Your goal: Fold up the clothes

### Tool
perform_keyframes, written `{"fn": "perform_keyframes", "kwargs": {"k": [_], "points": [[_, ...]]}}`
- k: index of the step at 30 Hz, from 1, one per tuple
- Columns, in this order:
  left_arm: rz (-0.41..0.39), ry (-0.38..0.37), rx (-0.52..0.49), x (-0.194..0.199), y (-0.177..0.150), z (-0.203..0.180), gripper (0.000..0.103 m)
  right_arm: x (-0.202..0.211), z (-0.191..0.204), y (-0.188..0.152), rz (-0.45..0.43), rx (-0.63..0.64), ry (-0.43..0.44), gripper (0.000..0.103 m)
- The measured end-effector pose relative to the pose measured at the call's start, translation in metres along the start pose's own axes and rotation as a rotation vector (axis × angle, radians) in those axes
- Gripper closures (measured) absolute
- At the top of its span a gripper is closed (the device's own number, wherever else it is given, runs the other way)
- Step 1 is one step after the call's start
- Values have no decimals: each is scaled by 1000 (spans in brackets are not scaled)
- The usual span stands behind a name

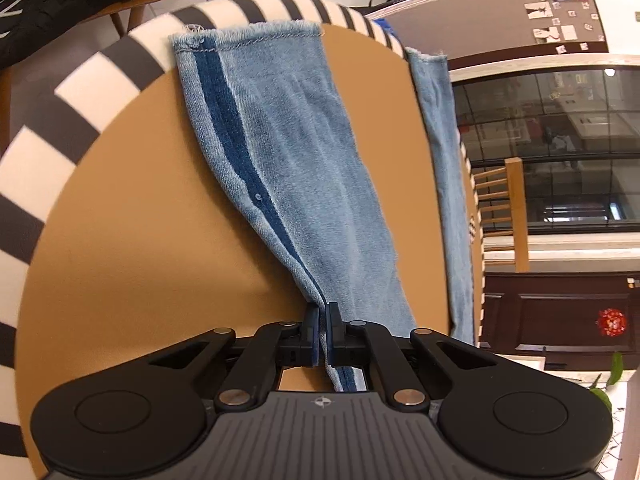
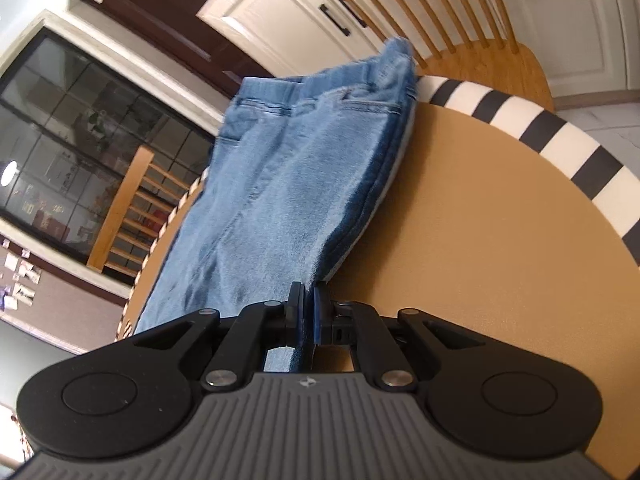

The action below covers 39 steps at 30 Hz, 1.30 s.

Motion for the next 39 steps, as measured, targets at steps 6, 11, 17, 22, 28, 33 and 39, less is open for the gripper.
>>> {"fn": "perform_keyframes", "kwargs": {"k": [6, 11, 17, 22, 28, 33, 39], "points": [[14, -4, -13, 34, 17, 8, 100, 34, -4, -15, 49, 36, -19, 99], [12, -37, -14, 53, 34, 1, 101, 58, 0, -23, 54, 8, -25, 99], [-32, -162, -29, 42, 70, -59, 103, 50, 58, 5, 20, 95, -15, 99], [-52, -260, -140, 1, 125, -139, 103, 21, 127, 32, 6, 205, -8, 99], [197, -164, -298, -4, 110, -133, 91, 13, 146, 17, -10, 353, -121, 99], [405, 21, -194, 14, 64, -52, 82, 29, 107, 4, -34, 267, -184, 99], [430, 57, -211, 46, 26, -14, 54, 37, 91, 2, -7, 263, -153, 99]]}}
Point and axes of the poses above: each gripper's, at about its wrist camera, not at the fingertips, and x roughly against the way its jaws point, z to its left, y to its top, the point moved 8 cm from there along -x, roughly the way its jaws point, and after that the axes turned 8 degrees about -z, right-handed, at the moved point
